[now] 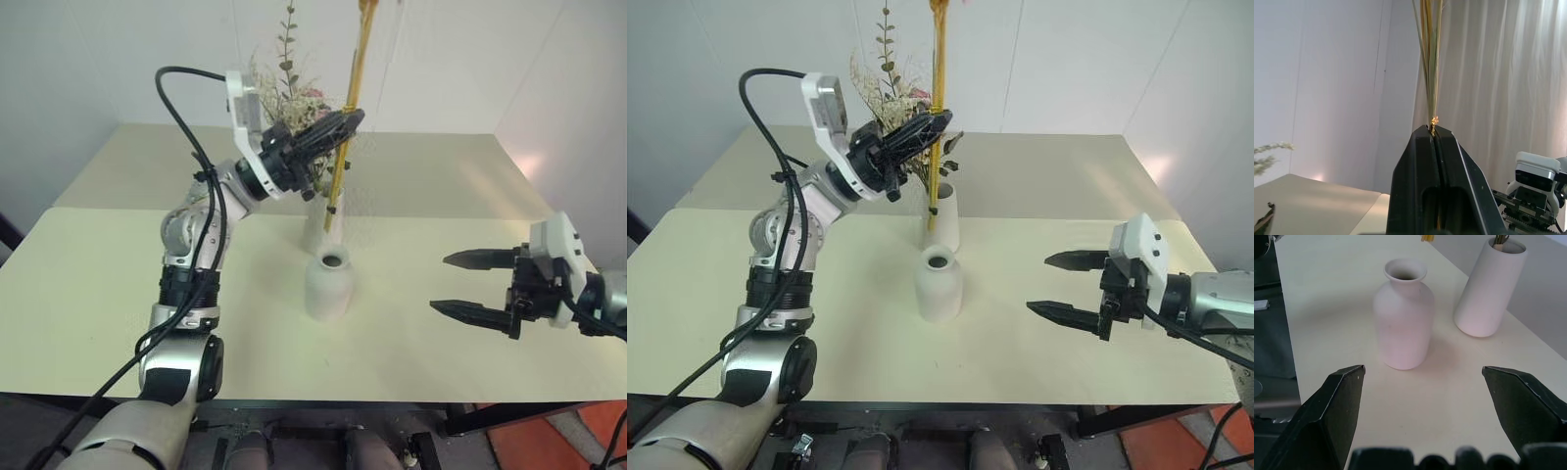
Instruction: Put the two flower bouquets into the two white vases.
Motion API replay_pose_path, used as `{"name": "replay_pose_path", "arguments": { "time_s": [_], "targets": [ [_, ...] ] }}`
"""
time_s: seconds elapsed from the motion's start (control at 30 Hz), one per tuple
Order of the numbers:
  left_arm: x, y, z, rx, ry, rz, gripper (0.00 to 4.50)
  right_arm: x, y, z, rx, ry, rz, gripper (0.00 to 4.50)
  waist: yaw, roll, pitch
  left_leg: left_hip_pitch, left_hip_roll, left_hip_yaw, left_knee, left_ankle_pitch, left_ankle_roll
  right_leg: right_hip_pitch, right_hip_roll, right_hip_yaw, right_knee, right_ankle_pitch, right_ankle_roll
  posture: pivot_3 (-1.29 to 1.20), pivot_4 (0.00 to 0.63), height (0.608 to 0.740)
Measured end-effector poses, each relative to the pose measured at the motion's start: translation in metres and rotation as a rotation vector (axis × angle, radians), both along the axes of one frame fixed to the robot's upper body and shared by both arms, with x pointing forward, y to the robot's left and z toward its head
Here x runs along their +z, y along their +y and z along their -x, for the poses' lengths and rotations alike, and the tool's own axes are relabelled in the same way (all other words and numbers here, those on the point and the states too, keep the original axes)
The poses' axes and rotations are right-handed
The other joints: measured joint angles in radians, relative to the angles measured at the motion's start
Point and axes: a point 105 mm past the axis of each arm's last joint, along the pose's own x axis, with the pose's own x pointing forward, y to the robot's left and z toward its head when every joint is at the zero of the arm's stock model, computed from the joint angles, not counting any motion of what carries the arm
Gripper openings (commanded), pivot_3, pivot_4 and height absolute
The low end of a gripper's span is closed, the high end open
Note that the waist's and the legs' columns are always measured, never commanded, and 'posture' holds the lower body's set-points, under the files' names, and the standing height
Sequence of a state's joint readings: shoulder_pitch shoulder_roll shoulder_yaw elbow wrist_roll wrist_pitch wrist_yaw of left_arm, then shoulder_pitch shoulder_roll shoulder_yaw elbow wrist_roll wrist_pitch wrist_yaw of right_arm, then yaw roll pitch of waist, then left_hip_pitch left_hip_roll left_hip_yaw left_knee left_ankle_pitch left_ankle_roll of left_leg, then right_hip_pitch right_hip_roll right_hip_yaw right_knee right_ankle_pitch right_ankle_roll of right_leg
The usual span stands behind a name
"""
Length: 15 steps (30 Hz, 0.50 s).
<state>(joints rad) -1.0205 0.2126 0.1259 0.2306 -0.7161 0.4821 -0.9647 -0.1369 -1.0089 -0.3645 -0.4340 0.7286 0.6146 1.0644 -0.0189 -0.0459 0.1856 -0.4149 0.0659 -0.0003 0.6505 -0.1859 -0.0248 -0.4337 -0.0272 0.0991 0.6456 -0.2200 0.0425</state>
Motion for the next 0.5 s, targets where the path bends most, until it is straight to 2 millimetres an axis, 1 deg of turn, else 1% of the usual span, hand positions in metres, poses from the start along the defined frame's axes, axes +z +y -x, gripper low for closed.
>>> {"name": "replay_pose_path", "arguments": {
  "time_s": [0.1,0.3,0.5],
  "targets": [
    [-0.002,-0.005,0.002,-0.021,0.001,-0.006,0.02,0.001,0.000,0.000,-0.006,-0.006,0.001,4.50,-0.001,0.000,0.000,0.000,0.000,0.000,0.000,0.000,0.000,0.000,0.000,0.000,0.000,0.000,0.000,0.00,0.150,0.740],
    [-0.001,-0.004,0.008,-0.037,-0.017,-0.032,0.02,-0.003,-0.002,0.001,-0.017,0.007,0.002,4.50,-0.002,0.000,0.000,0.000,0.000,0.000,0.000,0.000,0.000,0.000,0.000,0.000,0.000,0.000,0.000,0.00,0.150,0.740],
    [-0.010,-0.005,0.011,-0.056,0.010,-0.056,0.02,-0.004,-0.003,0.000,-0.029,0.005,0.000,4.50,-0.001,0.000,0.000,0.000,0.000,0.000,0.000,0.000,0.000,0.000,0.000,0.000,0.000,0.000,0.000,0.00,0.150,0.740]
  ]
}}
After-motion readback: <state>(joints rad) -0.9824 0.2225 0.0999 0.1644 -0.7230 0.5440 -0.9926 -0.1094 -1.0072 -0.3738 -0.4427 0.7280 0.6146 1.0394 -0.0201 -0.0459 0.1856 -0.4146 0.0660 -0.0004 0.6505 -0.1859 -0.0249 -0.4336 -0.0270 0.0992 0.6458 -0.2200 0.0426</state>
